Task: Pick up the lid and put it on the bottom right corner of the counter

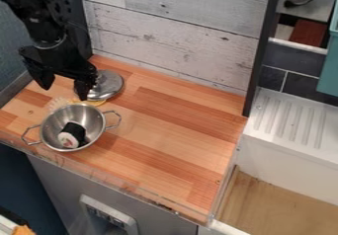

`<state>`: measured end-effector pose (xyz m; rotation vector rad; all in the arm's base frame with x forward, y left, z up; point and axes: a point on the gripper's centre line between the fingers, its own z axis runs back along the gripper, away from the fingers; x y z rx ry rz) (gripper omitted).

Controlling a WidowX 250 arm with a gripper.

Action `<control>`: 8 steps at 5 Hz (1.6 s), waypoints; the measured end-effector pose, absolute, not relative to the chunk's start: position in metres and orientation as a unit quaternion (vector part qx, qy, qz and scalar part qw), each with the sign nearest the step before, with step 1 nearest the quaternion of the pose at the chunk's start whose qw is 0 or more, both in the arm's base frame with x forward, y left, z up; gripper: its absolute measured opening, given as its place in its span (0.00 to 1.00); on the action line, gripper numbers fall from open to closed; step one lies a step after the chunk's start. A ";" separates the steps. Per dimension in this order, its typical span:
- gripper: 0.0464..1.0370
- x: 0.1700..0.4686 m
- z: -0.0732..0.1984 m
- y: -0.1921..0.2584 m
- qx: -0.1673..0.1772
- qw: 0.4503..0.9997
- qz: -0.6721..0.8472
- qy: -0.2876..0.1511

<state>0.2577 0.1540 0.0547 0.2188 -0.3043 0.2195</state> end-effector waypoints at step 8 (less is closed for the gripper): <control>0.96 0.361 -0.015 0.208 -0.050 0.983 0.159 -0.076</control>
